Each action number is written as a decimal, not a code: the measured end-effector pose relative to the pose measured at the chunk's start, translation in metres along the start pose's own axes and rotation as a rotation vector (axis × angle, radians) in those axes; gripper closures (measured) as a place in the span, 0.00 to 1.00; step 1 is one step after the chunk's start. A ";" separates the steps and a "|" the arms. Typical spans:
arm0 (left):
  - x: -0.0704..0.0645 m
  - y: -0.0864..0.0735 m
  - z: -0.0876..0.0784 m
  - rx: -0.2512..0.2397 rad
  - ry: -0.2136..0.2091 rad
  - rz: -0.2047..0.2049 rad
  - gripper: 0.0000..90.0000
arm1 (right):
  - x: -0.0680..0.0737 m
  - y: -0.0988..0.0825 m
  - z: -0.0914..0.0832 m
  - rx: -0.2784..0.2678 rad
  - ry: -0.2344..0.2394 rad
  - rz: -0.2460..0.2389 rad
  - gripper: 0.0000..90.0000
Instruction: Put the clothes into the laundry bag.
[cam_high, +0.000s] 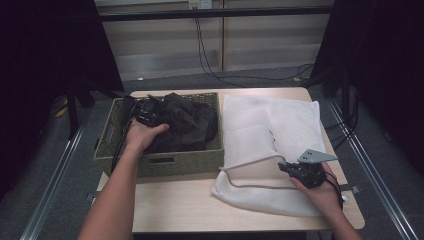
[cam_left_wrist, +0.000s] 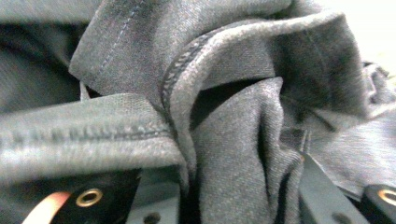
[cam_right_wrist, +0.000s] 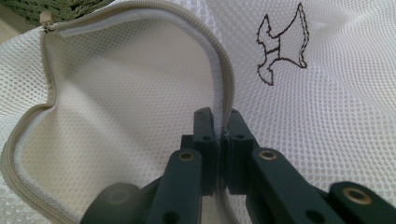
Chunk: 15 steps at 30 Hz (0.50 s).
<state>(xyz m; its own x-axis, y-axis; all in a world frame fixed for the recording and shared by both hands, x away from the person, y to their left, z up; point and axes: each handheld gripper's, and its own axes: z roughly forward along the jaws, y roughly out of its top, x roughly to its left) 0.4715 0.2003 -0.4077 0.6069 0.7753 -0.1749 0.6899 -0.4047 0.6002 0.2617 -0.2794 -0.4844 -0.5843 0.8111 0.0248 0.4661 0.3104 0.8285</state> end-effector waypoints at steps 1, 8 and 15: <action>-0.001 0.000 -0.007 -0.055 -0.001 -0.022 0.79 | 0.000 0.000 0.000 -0.001 0.003 0.002 0.96; -0.006 0.005 -0.057 -0.270 -0.005 0.013 0.79 | 0.001 0.000 0.001 0.001 -0.002 0.005 0.96; -0.017 0.013 -0.102 -0.431 -0.004 0.051 0.79 | 0.000 0.000 0.002 0.000 -0.004 0.003 0.97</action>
<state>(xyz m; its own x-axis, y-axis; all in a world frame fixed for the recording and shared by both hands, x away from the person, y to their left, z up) 0.4299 0.2315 -0.3171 0.6381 0.7573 -0.1389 0.4313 -0.2022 0.8792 0.2630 -0.2785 -0.4855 -0.5802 0.8141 0.0246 0.4675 0.3082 0.8285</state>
